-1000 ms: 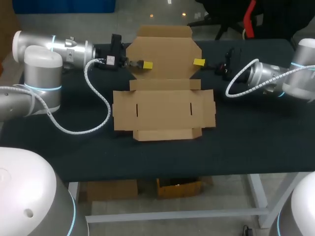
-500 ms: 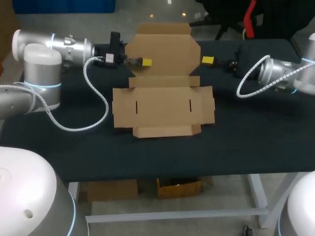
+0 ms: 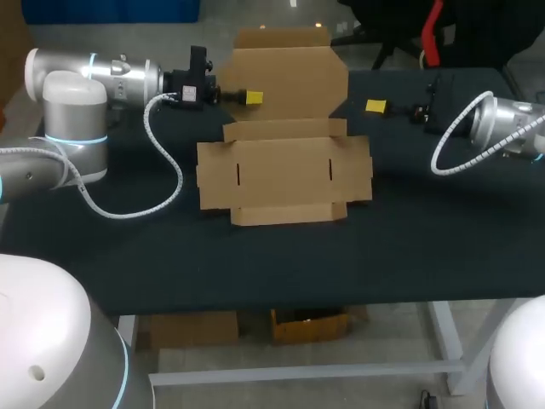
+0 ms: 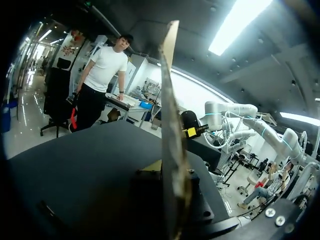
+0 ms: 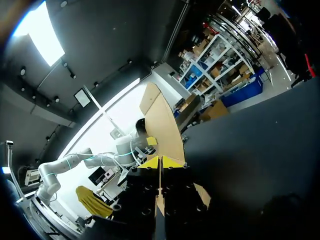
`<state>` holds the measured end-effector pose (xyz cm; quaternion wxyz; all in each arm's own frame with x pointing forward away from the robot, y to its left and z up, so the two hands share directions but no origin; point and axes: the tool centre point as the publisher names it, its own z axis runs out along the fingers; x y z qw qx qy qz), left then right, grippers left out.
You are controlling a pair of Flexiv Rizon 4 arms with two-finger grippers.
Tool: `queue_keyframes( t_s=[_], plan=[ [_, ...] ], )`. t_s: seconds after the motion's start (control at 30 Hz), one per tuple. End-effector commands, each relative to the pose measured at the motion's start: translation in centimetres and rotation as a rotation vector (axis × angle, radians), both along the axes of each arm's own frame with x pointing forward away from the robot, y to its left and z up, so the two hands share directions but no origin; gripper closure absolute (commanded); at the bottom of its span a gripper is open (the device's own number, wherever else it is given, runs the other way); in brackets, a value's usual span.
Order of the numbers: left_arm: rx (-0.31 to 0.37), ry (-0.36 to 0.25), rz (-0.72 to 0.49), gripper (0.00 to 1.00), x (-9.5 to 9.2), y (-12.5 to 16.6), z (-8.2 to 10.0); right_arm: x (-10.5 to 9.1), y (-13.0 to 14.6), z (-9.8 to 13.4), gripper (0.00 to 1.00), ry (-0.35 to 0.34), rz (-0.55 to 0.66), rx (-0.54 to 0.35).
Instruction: Assemble the packaging by folding the flat box into shape, placing the metal phone stand inside, and closing the box properly
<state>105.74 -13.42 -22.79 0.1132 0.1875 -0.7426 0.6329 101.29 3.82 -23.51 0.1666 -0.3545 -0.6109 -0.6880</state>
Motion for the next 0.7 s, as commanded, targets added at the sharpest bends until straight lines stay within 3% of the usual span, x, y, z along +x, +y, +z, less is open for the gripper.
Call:
queue_keyframes(
  t_s=[0.03, 0.4, 0.7],
  plan=[
    [-0.014, -0.014, -0.047, 1.0, 1.1, -0.2, 0.0, -1.8, -0.8, 0.8, 1.0, 0.021, -0.111, -0.121],
    [-0.033, -0.068, -0.106, 1.0, 1.5, -1.1, 0.7, -5.5, -2.5, 1.2, 1.0, 0.029, -0.179, -0.235],
    [-0.044, -0.117, -0.107, 1.0, 1.4, -1.2, 1.4, -7.9, -3.3, 0.7, 1.0, 0.049, -0.219, -0.279]
  ],
)
